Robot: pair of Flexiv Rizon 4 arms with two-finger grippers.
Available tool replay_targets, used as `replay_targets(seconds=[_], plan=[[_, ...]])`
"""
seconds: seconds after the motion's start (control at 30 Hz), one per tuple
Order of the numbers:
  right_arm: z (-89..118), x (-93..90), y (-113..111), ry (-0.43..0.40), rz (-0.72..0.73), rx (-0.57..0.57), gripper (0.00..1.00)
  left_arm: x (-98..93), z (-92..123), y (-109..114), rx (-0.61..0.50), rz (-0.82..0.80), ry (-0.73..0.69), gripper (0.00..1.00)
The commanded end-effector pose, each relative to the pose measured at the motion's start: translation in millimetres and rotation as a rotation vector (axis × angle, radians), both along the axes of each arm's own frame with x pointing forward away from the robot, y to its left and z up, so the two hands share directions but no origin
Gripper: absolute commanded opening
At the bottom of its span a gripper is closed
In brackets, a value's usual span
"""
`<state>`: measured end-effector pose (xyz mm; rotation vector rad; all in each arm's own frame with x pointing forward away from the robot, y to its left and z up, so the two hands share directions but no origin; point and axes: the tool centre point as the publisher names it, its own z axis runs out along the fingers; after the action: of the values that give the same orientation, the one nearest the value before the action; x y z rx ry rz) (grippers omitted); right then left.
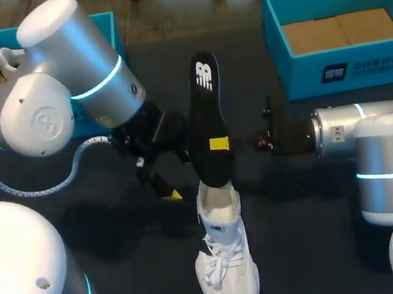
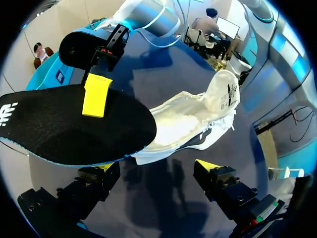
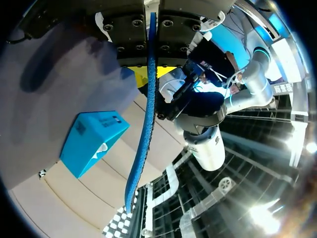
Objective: Take the shoe out of the shoebox, open the shoe tongue, remove and reinsert the insole, then place the shoe into the shoebox
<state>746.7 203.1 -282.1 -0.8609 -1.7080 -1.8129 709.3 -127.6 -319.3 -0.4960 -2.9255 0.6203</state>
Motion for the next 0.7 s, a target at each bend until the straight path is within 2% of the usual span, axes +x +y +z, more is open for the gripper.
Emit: replay_targets(seconds=[0.03,0.13,0.17,0.33,0.7], plan=[[1,-2.1,0,0.000,-0.005,-0.003,0.00,0.7,-1,-1,0.001,-0.002,0.000,1.00],[1,-2.1,0,0.000,-0.005,-0.003,0.00,0.7,-1,-1,0.001,-0.002,0.000,1.00],[1,-2.1,0,0.000,-0.005,-0.003,0.00,0.4,-6,-4,0.020,0.043,-0.033,1.00],[-4,-4.5,2,-0.002,0.003,0.004,0.00,-2.4,-26,-8,0.023,0.106,-0.013,1.00],[-10,-16.8,6,-0.025,-0.003,0.024,0.00,-10.7,-41,-5,0.034,0.112,-0.016,1.00]])
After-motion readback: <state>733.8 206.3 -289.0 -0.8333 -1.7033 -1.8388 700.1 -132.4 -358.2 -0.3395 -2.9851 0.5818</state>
